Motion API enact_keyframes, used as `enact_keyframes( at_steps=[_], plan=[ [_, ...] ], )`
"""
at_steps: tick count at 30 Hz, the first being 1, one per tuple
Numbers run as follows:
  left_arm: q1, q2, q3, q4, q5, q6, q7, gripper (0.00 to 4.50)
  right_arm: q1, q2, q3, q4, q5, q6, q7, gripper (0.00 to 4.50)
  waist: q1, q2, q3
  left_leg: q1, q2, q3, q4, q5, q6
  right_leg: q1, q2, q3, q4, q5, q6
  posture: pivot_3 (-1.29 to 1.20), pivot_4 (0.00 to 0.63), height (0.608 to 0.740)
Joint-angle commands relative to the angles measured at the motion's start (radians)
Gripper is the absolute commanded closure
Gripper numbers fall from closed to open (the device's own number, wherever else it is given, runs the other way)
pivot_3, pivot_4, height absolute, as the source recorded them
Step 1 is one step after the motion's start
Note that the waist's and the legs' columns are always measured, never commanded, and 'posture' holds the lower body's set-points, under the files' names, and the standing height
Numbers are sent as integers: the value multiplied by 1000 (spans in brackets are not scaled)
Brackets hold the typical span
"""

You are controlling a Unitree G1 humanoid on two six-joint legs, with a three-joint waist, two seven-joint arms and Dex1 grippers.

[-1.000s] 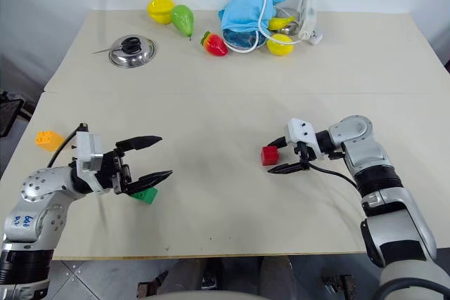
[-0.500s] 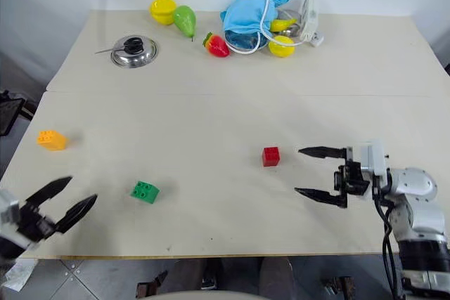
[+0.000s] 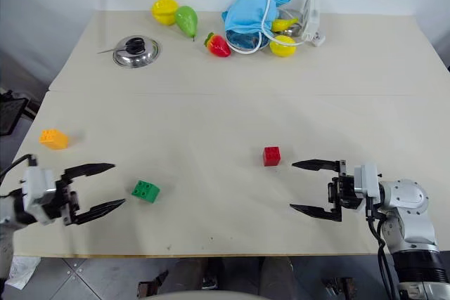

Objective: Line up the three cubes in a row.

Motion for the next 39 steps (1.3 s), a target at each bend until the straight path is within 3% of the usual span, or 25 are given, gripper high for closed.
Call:
enact_keyframes(
  at_steps=[1, 5, 6, 8, 16, 22, 25, 30, 36, 39],
  plan=[
    [-67, 54, -104, 68, 56, -26, -118, 0, 5, -23, -25, -25, 3, 1, 61, 43, -3, 0, 0, 0, 0, 1, 0, 0, 0, 0, 1, 0, 0, 0, 0, 0, 150, 740],
    [-151, 73, -172, 162, 74, -59, -204, 0, 9, -32, -45, -45, -2, 15, 34, 43, -1, 0, 0, -1, 1, 2, 0, 0, 0, -1, 2, 0, -1, 0, 0, 0, 150, 740],
    [-163, 78, -185, 182, 78, -65, -225, 195, 10, -33, -49, -49, -5, 18, 27, 13, 0, 0, 0, -1, 1, 2, 0, 0, 0, -1, 2, 0, -1, 0, 0, 0, 150, 740],
    [-191, 72, -192, 217, 78, -82, -238, 626, 18, -32, -59, -61, -8, 22, 13, 0, 1, 0, 0, 0, 1, 2, 1, 0, 1, -1, 2, 0, -1, 0, 0, 0, 150, 740],
    [-271, 18, -250, 211, 32, -83, -247, 3051, 86, -36, -117, -91, -22, 22, -24, 0, 6, -1, 0, -1, 0, 1, 1, 0, 1, 1, 1, 0, 0, 0, 1, 0, 150, 740],
    [-415, -48, -290, 159, -3, 93, -136, 3053, 145, -44, -184, -93, -30, 22, -46, 0, 11, -1, 0, -1, 0, 0, 2, 1, 2, 2, 1, 0, 0, 0, 1, 0, 150, 740],
    [-553, -127, -383, 193, 83, 160, -94, 3053, 174, -43, -229, -85, -32, 9, -59, 0, 21, -1, 0, 0, -1, 0, 3, 2, 4, 4, 1, 1, -1, 1, 3, 0, 150, 740],
    [-731, -244, -515, 381, 251, 98, -52, 3053, 198, -50, -303, -43, -30, -8, -54, 0, 30, -1, 0, -1, -7, 1, 3, 2, 4, 4, 1, 1, -2, 2, 4, 0, 150, 740],
    [-819, -333, -538, 523, 341, 66, 44, 3053, 208, 1, -358, -52, 18, -1, -83, 0, 27, -3, 1, -1, -5, 1, 2, 2, 4, 3, 3, 0, -4, 2, 4, 0, 150, 740],
    [-806, -353, -538, 486, 340, 95, 49, 3053, 225, 15, -356, -86, 37, 19, -75, 0, 29, -3, 1, -1, -4, 0, 2, 3, 3, 4, 3, 1, -4, 2, 5, 0, 150, 740]
  ],
)
